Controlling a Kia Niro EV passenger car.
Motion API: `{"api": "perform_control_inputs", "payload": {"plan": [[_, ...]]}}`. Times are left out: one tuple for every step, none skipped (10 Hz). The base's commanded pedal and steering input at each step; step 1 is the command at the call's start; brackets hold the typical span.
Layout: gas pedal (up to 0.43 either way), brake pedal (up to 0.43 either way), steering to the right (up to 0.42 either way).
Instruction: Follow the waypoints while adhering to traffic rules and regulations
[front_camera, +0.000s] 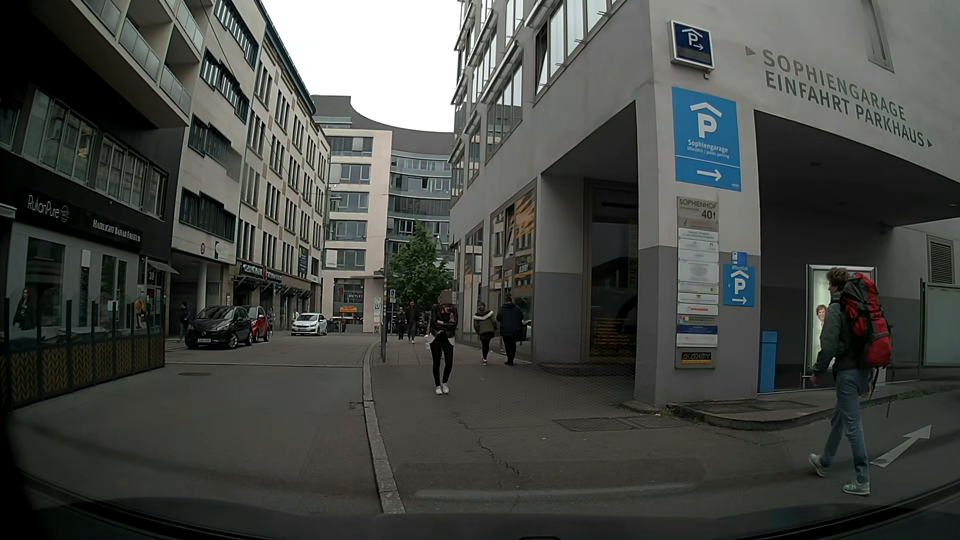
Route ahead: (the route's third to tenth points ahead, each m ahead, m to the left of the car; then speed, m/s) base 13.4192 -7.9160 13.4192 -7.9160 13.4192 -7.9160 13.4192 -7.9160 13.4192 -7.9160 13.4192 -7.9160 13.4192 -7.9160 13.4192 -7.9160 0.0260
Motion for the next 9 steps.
{"api": "perform_control_inputs", "payload": {"plan": [[0.000, 0.037, 0.722], [0.000, 0.055, 0.722], [0.000, 0.104, 0.722], [0.000, 0.104, 0.722], [0.000, 0.104, 0.722], [0.000, 0.079, 0.722], [0.000, 0.061, 0.721], [0.000, 0.055, 0.721], [0.000, 0.055, 0.721]]}}
